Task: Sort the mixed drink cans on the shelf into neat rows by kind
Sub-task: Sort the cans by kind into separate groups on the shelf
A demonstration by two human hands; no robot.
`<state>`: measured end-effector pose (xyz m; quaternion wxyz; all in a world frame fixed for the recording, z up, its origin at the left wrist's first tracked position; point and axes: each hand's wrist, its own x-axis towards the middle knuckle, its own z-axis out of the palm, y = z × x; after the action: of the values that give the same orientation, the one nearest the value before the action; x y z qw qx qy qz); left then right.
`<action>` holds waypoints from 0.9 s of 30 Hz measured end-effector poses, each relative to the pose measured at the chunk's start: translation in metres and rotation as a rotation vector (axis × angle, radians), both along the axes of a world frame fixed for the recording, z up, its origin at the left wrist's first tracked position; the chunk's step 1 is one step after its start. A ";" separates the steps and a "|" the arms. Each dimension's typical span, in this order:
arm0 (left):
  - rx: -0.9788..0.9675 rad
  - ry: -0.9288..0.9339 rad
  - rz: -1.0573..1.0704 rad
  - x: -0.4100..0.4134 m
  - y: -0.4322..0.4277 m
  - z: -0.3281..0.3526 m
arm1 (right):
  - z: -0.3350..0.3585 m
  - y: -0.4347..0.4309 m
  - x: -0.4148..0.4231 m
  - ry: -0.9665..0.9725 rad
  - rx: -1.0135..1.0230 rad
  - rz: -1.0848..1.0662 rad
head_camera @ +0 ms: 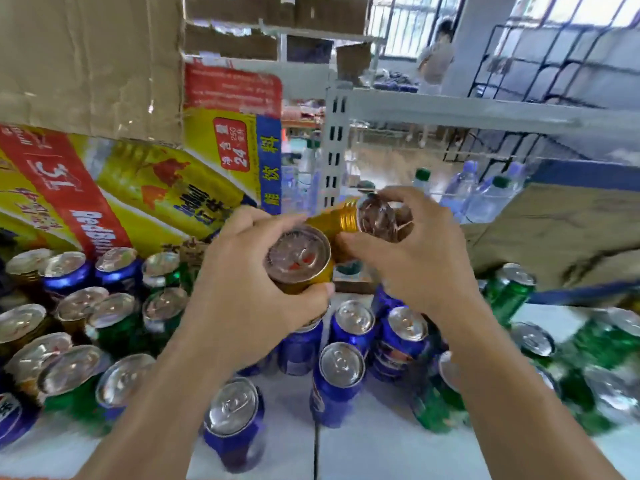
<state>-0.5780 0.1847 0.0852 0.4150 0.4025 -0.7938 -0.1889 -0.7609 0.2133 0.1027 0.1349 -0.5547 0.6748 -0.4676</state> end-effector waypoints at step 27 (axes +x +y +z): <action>0.216 -0.516 -0.498 -0.427 0.172 -0.086 | -0.074 0.225 -0.417 0.037 0.083 -0.545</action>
<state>-1.0046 0.3567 -0.0004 0.0978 0.2728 -0.9214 -0.2588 -1.1779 0.4383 0.0289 0.0144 -0.3549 0.8203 -0.4483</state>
